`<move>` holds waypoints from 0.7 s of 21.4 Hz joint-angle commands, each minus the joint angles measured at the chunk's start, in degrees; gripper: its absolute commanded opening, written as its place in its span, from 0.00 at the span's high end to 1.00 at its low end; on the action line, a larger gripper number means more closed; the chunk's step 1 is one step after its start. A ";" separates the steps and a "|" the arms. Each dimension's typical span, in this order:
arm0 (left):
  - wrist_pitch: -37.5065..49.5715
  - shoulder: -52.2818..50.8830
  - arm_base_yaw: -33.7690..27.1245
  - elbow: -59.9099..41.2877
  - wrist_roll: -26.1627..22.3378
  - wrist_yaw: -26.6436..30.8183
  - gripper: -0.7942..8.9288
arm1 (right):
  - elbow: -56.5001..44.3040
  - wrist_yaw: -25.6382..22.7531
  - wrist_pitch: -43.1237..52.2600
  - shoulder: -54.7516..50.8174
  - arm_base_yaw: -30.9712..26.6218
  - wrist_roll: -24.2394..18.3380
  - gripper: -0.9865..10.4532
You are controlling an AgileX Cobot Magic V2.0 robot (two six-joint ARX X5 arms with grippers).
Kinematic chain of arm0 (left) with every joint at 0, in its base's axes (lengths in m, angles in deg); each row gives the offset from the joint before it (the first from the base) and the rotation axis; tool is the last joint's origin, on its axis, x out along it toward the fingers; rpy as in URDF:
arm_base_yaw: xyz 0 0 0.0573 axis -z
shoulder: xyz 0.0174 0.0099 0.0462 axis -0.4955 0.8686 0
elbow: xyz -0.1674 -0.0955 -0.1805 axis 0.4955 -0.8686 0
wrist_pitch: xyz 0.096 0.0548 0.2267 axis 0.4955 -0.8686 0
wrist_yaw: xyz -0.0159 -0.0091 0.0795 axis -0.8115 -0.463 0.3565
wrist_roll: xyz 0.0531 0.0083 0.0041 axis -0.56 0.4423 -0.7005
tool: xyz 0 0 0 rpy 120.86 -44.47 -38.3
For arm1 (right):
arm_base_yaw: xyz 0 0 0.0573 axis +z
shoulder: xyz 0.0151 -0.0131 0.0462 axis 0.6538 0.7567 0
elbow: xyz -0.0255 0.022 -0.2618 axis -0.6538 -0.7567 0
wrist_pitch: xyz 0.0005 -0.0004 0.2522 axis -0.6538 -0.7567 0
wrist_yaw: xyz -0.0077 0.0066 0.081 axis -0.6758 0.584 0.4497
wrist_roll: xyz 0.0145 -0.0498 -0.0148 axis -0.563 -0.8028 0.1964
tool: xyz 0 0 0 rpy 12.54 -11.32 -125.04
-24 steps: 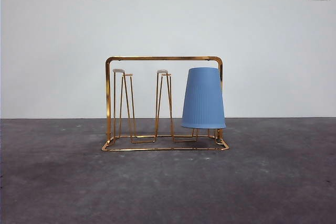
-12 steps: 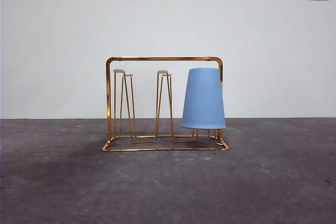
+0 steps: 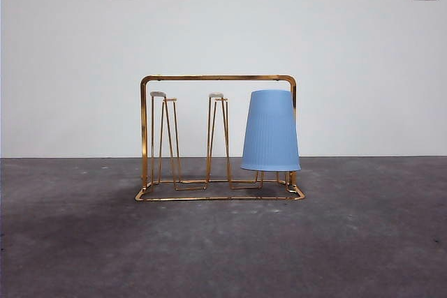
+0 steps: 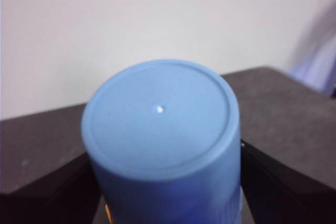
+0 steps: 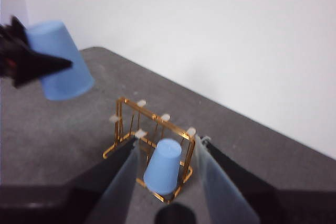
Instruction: Pick up cup 1,put cup 1 in the cup rack,pick up cup 2,put cup 2 in the cup rack
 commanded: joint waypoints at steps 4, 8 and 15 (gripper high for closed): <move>6.38 5.60 -2.47 -2.47 -2.08 0.37 0.92 | -0.44 -0.37 -5.14 -0.13 0.02 3.17 0.75; 10.08 9.99 -4.72 -2.47 -2.62 0.33 0.92 | -0.44 -0.35 -8.09 -0.13 0.02 3.91 0.75; 12.50 15.43 -8.83 -2.47 -2.60 -2.32 0.92 | -0.44 -0.35 -11.15 -0.13 0.02 4.76 0.75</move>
